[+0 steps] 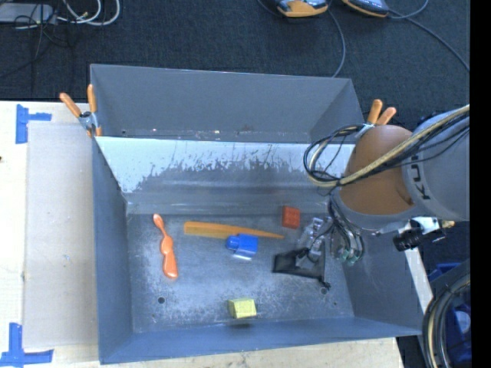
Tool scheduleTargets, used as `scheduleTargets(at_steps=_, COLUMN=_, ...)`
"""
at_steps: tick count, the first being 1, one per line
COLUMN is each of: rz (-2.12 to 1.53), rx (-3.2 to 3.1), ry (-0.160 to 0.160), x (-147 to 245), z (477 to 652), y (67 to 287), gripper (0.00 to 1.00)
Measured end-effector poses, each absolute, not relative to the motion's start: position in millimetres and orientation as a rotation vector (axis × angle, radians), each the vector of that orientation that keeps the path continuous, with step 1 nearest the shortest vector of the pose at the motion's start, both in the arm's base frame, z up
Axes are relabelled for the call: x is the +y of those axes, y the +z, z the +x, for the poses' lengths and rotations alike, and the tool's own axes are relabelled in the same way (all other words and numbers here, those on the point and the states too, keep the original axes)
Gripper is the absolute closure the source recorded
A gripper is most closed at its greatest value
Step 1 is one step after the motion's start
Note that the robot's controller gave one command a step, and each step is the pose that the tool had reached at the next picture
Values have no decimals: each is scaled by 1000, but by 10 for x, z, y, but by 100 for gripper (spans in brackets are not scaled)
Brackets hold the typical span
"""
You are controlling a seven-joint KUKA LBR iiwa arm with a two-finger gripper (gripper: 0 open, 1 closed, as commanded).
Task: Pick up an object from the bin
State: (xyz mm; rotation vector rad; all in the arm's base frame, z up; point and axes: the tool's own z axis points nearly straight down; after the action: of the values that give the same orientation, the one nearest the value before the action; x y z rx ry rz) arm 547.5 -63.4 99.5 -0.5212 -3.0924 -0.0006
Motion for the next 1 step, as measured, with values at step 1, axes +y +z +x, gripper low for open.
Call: scheduleTargets(at_steps=1, rz=-520, rx=-3094, ry=0, x=-634, z=5480, y=1000, gripper=100)
